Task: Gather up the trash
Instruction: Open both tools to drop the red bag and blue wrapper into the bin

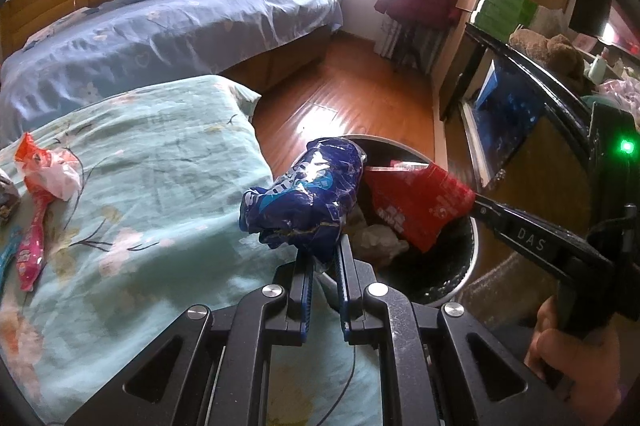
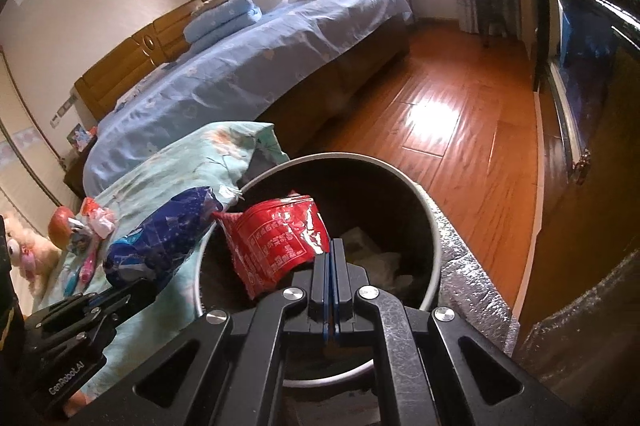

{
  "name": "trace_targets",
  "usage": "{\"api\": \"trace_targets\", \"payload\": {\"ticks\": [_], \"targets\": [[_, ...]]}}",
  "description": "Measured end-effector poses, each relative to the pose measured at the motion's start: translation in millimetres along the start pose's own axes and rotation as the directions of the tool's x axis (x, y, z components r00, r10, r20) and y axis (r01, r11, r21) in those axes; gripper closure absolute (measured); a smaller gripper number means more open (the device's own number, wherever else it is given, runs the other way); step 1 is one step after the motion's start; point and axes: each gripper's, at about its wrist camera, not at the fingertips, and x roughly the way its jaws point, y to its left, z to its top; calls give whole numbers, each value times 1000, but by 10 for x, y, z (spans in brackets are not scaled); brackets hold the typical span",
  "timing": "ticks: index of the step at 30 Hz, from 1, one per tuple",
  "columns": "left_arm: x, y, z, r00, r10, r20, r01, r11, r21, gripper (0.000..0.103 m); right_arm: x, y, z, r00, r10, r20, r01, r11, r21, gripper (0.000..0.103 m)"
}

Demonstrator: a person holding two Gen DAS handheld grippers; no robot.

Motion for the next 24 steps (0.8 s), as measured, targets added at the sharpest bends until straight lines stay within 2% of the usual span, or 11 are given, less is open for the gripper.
{"api": "trace_targets", "payload": {"ticks": [8,12,14,16,18,20,24], "targets": [[94,-64,61,1000,-8,-15,8,1000,5,92,59,-56,33,999,-29,-20,29,999,-13,100],[87,-72,85,1000,-21,-14,21,1000,-2,81,70,-72,53,999,-46,-24,45,999,-19,97],[66,-73,73,1000,-17,-11,17,1000,0,68,65,-79,52,998,-55,-25,55,998,-17,93],[30,-57,43,1000,-7,-2,7,1000,-3,59,53,-102,47,998,-51,-25,51,999,-8,74],[-3,-25,1,1000,-4,-2,4,1000,-13,58,37,-113,42,999,-44,-20,44,999,-1,62],[-60,22,-61,1000,-1,0,1,1000,-26,58,13,-103,27,999,-33,-13,33,999,6,61],[-189,134,-144,1000,11,5,-10,999,-52,58,-14,-16,3,1000,-1,-7,1,1000,7,54]]}}
